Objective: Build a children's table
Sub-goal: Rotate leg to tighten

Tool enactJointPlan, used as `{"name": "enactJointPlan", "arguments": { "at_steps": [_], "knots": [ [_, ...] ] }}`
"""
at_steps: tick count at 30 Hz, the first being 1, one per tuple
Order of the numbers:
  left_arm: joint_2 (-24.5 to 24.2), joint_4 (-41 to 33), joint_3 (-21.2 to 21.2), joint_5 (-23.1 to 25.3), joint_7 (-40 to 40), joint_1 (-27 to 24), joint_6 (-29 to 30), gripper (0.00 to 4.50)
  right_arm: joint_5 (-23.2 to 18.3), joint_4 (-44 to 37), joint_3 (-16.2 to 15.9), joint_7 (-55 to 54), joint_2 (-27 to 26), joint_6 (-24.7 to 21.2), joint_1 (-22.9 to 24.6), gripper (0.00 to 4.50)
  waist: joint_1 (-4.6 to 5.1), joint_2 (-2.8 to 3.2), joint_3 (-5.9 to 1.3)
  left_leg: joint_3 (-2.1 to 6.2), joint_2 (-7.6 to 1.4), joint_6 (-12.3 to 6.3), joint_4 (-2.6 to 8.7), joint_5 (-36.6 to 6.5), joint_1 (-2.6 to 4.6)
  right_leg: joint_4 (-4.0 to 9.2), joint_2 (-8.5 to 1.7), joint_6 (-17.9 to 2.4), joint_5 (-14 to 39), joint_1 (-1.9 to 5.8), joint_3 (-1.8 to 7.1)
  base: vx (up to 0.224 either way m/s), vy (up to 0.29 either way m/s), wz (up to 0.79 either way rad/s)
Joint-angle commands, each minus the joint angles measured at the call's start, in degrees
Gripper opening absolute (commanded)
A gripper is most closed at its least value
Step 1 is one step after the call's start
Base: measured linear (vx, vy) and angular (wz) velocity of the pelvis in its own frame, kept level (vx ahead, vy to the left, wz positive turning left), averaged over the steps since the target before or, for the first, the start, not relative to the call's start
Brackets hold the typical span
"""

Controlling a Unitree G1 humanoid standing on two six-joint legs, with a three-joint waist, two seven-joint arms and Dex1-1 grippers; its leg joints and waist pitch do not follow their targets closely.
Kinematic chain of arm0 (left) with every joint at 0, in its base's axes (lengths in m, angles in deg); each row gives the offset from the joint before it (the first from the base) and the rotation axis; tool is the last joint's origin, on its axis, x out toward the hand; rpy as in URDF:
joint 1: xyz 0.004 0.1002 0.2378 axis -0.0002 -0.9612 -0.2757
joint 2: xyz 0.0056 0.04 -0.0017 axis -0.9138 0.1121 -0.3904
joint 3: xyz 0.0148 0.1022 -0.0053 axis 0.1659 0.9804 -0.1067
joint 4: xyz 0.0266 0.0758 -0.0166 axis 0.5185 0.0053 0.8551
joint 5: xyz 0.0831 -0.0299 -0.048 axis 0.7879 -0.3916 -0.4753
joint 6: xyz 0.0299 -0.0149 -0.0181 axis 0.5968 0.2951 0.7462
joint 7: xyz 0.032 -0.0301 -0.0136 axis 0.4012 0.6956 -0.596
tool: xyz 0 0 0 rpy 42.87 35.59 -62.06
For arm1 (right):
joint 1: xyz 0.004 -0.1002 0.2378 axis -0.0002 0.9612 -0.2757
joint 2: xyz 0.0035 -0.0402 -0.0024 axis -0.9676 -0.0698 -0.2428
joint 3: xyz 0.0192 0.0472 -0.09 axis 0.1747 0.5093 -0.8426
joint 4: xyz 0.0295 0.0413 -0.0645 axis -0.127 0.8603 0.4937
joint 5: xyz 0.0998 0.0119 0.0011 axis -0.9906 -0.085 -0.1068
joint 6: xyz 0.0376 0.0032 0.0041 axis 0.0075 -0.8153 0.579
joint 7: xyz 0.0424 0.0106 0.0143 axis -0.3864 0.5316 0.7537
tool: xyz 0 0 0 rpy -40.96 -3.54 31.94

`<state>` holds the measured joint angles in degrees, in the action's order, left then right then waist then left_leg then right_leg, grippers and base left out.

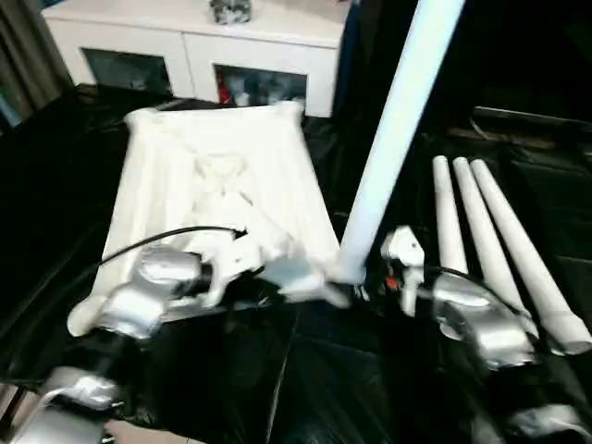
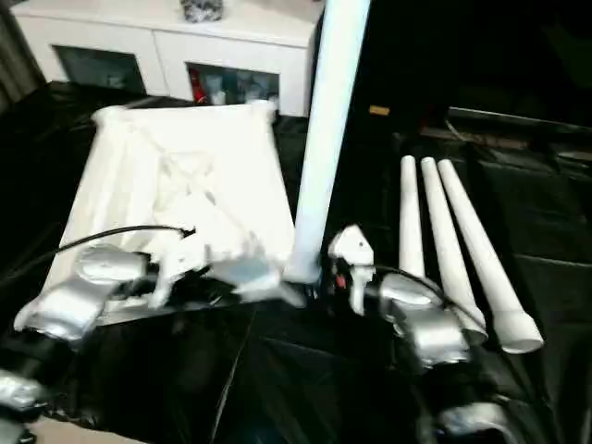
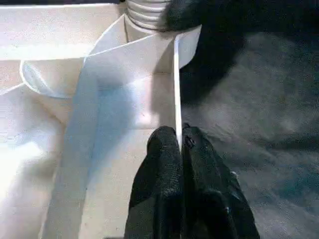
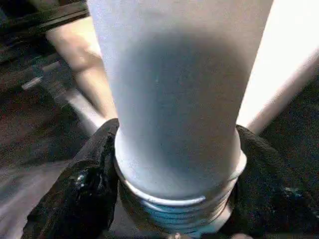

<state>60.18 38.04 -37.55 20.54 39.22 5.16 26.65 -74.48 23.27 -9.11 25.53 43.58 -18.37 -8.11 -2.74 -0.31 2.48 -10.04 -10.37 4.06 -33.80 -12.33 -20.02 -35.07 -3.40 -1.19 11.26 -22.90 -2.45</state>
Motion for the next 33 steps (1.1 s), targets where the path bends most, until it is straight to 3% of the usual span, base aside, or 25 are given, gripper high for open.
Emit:
{"name": "enactJointPlan", "arguments": {
  "at_steps": [1,5,6,10,11,13,17,21,24,28,33],
  "knots": [
    [3.26,0.78,-1.39,-0.85,-6.14,1.39,1.20,0.00,1.33,3.08,-0.89,-5.16,-2.69,-0.37,-0.92,2.78,-0.14,-0.41,-2.72,0.71,-2.65,-1.65,4.12,-7.54,-0.04,4.60,-4.79,-12.31,14.16,2.77,2.70,0.000,0.000,0.00],
    [8.94,2.32,-1.97,0.10,-14.17,2.60,3.26,0.00,2.90,10.04,1.33,-18.13,-7.16,-0.08,-4.30,2.77,0.07,-0.46,-2.98,0.68,-2.42,-1.68,3.91,-5.64,-0.20,4.35,-4.74,-12.29,11.51,2.95,2.74,0.000,0.000,0.00],
    [12.50,3.51,-1.18,1.39,-18.54,3.38,3.70,0.00,3.82,13.70,1.76,-24.51,-10.08,0.09,-6.44,2.77,-0.06,-0.41,-3.05,0.57,-2.48,-2.15,3.80,-5.18,-0.15,4.27,-4.73,-12.64,10.02,2.90,2.77,0.000,0.000,0.00],
    [15.25,4.80,0.31,3.33,-21.61,4.19,3.05,0.00,4.68,17.56,2.79,-29.31,-13.00,2.46,-8.94,2.77,-0.04,-0.33,-3.17,0.59,-2.45,-2.88,3.74,-4.00,-0.29,4.00,-4.67,-13.11,6.71,3.07,2.65,0.000,0.000,0.00],
    [15.38,4.85,0.63,3.75,-21.65,4.24,2.70,0.00,4.13,18.01,3.57,-29.21,-13.47,3.02,-9.36,3.33,-0.06,-0.34,-3.24,0.61,-2.47,-3.44,3.72,-3.92,-0.35,3.88,-4.71,-13.22,5.93,3.14,2.65,0.000,0.000,0.00],
    [15.12,4.62,0.88,3.93,-21.29,4.20,2.22,0.00,2.83,17.84,4.43,-27.40,-13.61,3.15,-9.61,3.47,-0.18,-0.34,-3.21,0.59,-2.49,-4.15,3.71,-4.15,-0.36,3.91,-4.72,-13.26,5.51,3.17,2.64,0.000,0.000,0.00],
    [13.13,3.31,0.76,2.98,-17.67,3.40,0.21,0.00,3.34,16.13,3.26,-22.55,-11.60,4.76,-8.69,3.91,-0.32,-0.32,-3.15,0.61,-2.57,-4.30,3.78,-5.54,-0.37,4.05,-4.74,-13.07,7.09,3.20,2.62,0.000,0.000,0.00],
    [10.67,2.51,1.04,2.53,-13.58,2.40,-1.70,0.00,3.51,14.40,2.19,-17.60,-8.84,6.47,-7.39,3.95,-0.39,-0.24,-3.24,0.58,-2.56,-4.99,3.64,-4.20,-0.39,3.85,-4.77,-13.60,4.86,3.27,2.57,0.000,0.000,0.00],
    [8.85,1.39,0.96,1.30,-9.48,1.56,-2.86,0.00,3.43,12.73,1.11,-12.16,-6.52,7.86,-6.03,3.95,-0.39,-0.32,-3.08,0.57,-2.69,-5.53,3.70,-5.49,-0.39,4.00,-4.77,-13.59,5.92,3.20,2.56,0.000,0.000,0.00],
    [5.08,-1.23,0.84,-1.56,-1.45,0.13,-2.93,0.00,2.13,5.97,-1.24,-1.42,-1.84,8.10,-2.32,3.95,-0.58,-0.19,-3.10,0.62,-2.99,-5.61,3.76,-5.84,-0.26,3.87,-4.77,-13.84,5.83,3.17,2.64,0.000,0.000,0.00],
    [1.52,-2.72,0.43,-3.71,4.66,-0.97,-2.93,0.00,-0.77,-2.23,-3.92,9.65,3.26,4.94,1.56,3.95,-0.98,-0.10,-3.01,0.51,-3.03,-6.18,3.77,-6.22,-0.07,3.66,-4.54,-14.84,3.62,3.13,2.58,0.000,0.000,0.00]
  ]
}}
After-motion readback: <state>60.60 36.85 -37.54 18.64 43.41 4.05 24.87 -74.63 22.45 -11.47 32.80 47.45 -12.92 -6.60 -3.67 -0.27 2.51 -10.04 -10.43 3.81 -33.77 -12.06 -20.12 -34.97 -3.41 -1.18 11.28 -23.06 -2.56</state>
